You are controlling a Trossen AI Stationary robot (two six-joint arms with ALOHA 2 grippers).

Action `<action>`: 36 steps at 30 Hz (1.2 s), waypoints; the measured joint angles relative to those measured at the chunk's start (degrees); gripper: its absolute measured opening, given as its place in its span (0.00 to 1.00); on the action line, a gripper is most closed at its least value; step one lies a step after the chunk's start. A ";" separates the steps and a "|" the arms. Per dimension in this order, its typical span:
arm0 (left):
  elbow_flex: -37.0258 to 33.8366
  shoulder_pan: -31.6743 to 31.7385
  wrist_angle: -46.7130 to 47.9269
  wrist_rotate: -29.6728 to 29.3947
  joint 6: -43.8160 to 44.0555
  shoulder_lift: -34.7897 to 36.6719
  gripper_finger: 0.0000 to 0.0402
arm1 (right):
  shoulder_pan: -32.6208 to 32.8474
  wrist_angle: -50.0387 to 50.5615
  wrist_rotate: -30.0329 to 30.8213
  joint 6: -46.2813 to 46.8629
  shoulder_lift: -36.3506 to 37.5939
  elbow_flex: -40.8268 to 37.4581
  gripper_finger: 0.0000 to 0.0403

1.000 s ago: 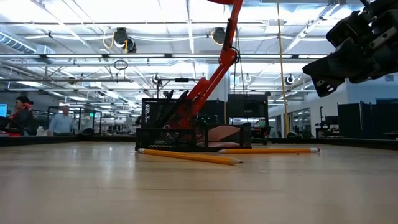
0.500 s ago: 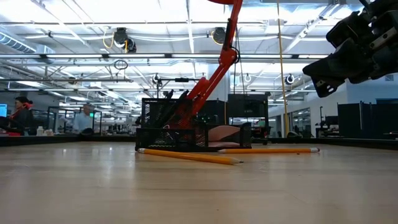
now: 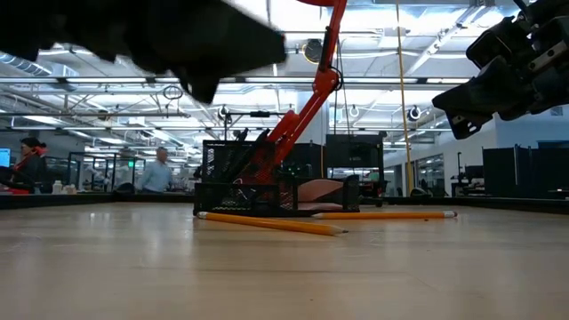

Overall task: Pick and place office supplies into organizer
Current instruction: Put the bottom yellow pencil into the desk organizer

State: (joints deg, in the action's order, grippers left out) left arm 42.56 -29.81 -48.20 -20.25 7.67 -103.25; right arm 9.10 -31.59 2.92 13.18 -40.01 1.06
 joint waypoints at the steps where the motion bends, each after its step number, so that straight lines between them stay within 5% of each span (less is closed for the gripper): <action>1: 0.06 0.22 0.08 -0.72 0.98 -0.97 0.23 | 0.00 -0.15 0.02 0.05 0.00 0.00 0.01; 26: 0.21 2.79 6.57 -2.34 5.80 -2.54 0.23 | 0.00 0.61 -0.21 1.37 -0.04 0.00 0.01; 36: -1.08 -4.02 -4.43 -7.14 -17.32 1.15 0.23 | 3.97 -1.31 -4.28 2.08 -0.18 0.59 0.01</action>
State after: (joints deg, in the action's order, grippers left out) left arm 41.48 -33.84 -52.64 -27.39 -9.65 -102.10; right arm 13.08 -32.90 -1.37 15.26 -40.19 1.65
